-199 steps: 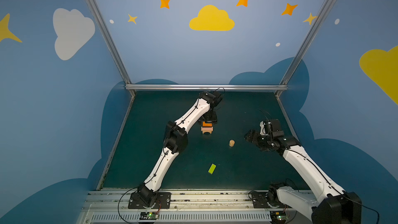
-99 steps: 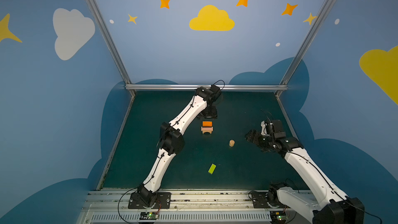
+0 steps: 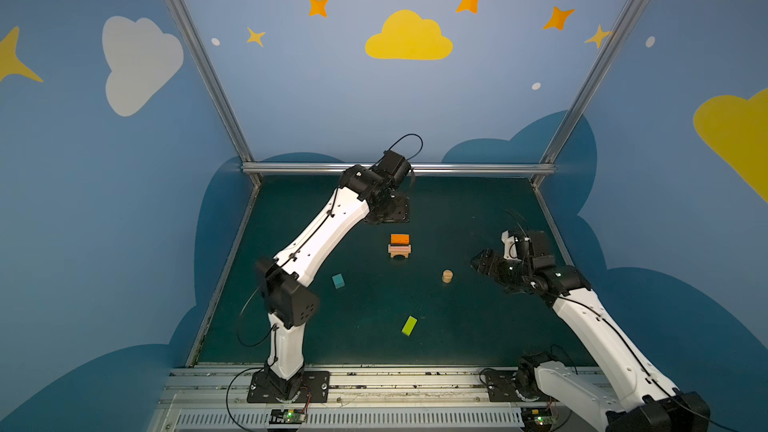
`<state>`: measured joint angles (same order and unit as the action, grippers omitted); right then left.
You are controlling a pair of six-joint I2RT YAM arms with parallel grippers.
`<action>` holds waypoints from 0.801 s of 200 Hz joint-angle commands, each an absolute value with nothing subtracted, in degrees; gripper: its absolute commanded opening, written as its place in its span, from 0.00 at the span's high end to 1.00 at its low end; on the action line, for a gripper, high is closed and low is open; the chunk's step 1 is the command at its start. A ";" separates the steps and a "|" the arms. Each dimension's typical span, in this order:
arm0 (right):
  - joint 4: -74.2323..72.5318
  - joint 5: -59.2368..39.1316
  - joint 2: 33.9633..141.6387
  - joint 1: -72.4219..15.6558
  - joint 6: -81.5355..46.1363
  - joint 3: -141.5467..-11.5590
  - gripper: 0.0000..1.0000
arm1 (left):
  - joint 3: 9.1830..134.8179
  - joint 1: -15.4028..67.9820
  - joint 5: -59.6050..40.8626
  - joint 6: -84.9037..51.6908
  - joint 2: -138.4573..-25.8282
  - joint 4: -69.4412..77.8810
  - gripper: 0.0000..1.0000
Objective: Build the wood block tower
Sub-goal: 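Move the left gripper toward the teal cube while the right nears the lime-green block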
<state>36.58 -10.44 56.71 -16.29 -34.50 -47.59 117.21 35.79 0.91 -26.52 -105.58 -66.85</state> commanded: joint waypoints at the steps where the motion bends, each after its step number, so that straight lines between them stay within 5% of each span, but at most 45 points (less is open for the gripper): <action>1: 38.85 -11.10 57.45 -18.52 -32.08 -51.40 0.19 | 106.35 35.77 1.10 -23.83 -96.79 -54.90 0.25; 88: 52.64 -11.17 69.95 -35.69 -14.31 -64.58 0.19 | 75.35 35.03 6.86 -19.83 -67.15 -44.69 0.20; 160: 54.84 -5.45 81.86 -55.94 -7.13 -69.20 0.18 | 65.56 33.76 11.29 -19.85 -54.19 -45.34 0.16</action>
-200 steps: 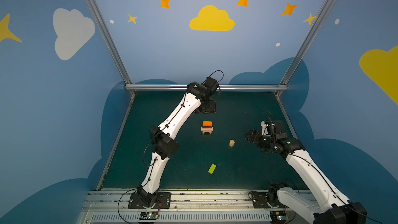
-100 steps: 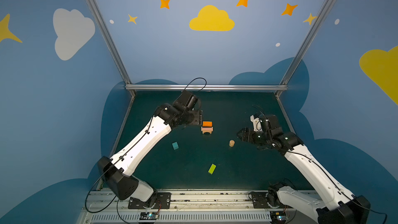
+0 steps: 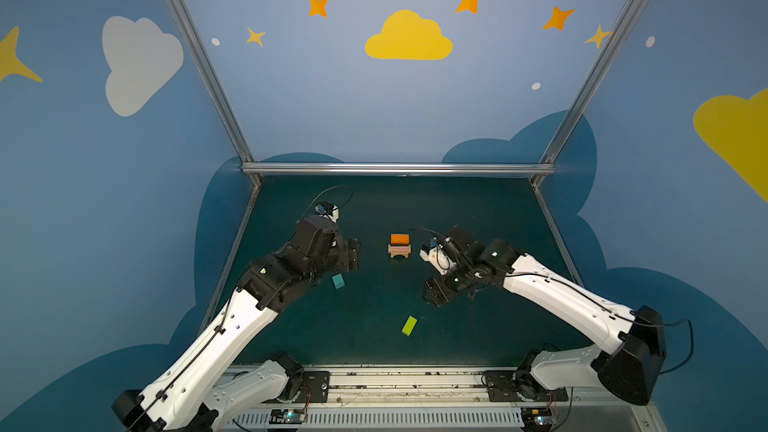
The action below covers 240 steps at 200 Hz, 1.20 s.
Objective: Build the wood block tower
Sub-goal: 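Move the left gripper toward the teal cube while the right nears the lime-green block, then lower the right gripper around the lime-green block and close on it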
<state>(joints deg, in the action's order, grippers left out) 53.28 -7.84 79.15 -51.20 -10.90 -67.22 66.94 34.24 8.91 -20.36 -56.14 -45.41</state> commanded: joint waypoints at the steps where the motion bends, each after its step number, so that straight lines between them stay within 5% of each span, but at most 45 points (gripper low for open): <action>1: 54.80 -5.41 81.93 -56.18 -7.08 -69.23 0.18 | 65.47 33.75 11.36 -19.86 -54.08 -45.39 0.16; 93: 53.42 -3.04 95.10 -63.85 -3.43 -69.69 0.18 | 60.43 33.14 15.51 -21.36 -46.47 -48.60 0.12; 240: 42.64 -1.45 101.14 -64.65 -3.95 -65.17 0.22 | 58.44 31.97 15.86 -23.67 -46.55 -47.20 0.11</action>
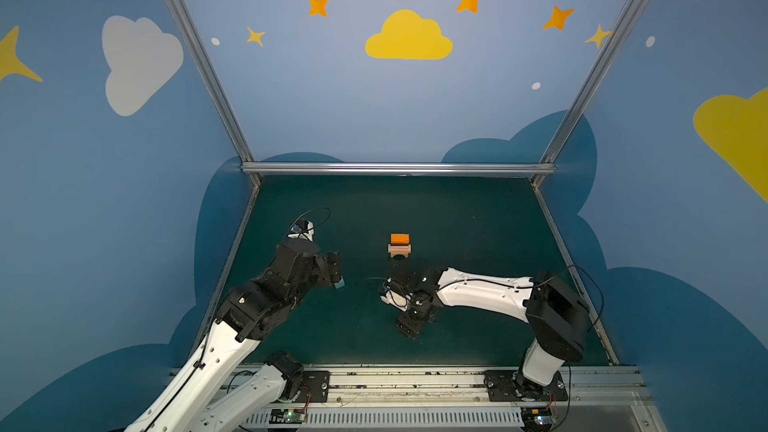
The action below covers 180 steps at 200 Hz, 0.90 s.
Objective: Build the wood block tower
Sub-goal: 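Lower the right gripper around the lime-green block and close on it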
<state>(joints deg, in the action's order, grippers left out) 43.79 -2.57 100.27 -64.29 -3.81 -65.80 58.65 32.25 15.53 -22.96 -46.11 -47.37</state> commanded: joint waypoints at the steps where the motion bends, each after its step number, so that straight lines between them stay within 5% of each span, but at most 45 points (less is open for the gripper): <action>1: 42.63 -1.43 101.15 -64.62 -3.95 -65.15 0.22 | 58.45 31.98 15.84 -23.66 -46.56 -47.20 0.11; 180: 39.75 -0.53 101.95 -64.95 -6.22 -62.28 0.40 | 58.44 31.47 15.18 -23.65 -47.83 -47.11 0.11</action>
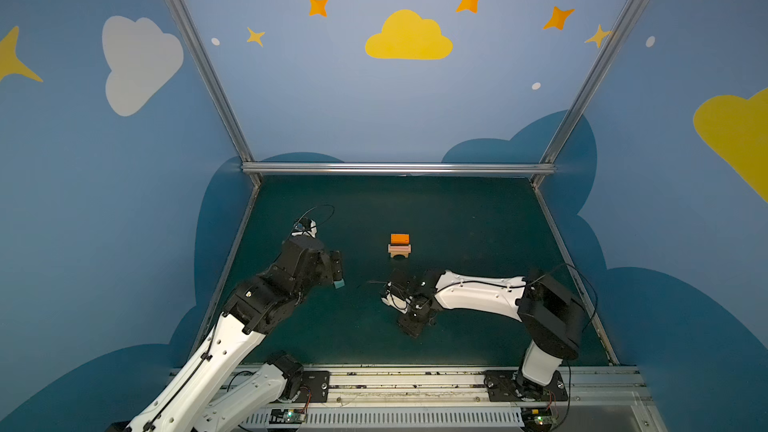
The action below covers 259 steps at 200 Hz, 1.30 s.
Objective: Build the wood block tower
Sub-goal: 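Lower the right gripper around the lime-green block and close on it, then lift the lime-green block with the right gripper and carry it over the stack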
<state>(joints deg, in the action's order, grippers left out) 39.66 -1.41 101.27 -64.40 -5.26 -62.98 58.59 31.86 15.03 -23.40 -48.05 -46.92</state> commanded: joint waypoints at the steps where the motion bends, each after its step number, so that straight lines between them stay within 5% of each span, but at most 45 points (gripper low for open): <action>1: 39.78 -0.57 101.95 -64.95 -6.23 -62.30 0.40 | 58.45 31.51 15.19 -23.65 -47.82 -47.11 0.11; 121: 46.60 2.59 101.14 -65.12 -10.90 -67.15 0.52 | 58.31 31.16 14.77 -23.08 -47.72 -46.76 0.11; 259: 70.73 5.95 103.30 -56.28 -19.31 -98.42 0.53 | 57.51 26.56 13.20 -20.39 -46.13 -43.90 0.09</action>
<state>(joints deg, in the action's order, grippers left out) 63.70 3.18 101.38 -58.48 -16.93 -91.53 58.59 27.99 13.96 -22.26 -46.57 -45.84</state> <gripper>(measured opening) 0.478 0.903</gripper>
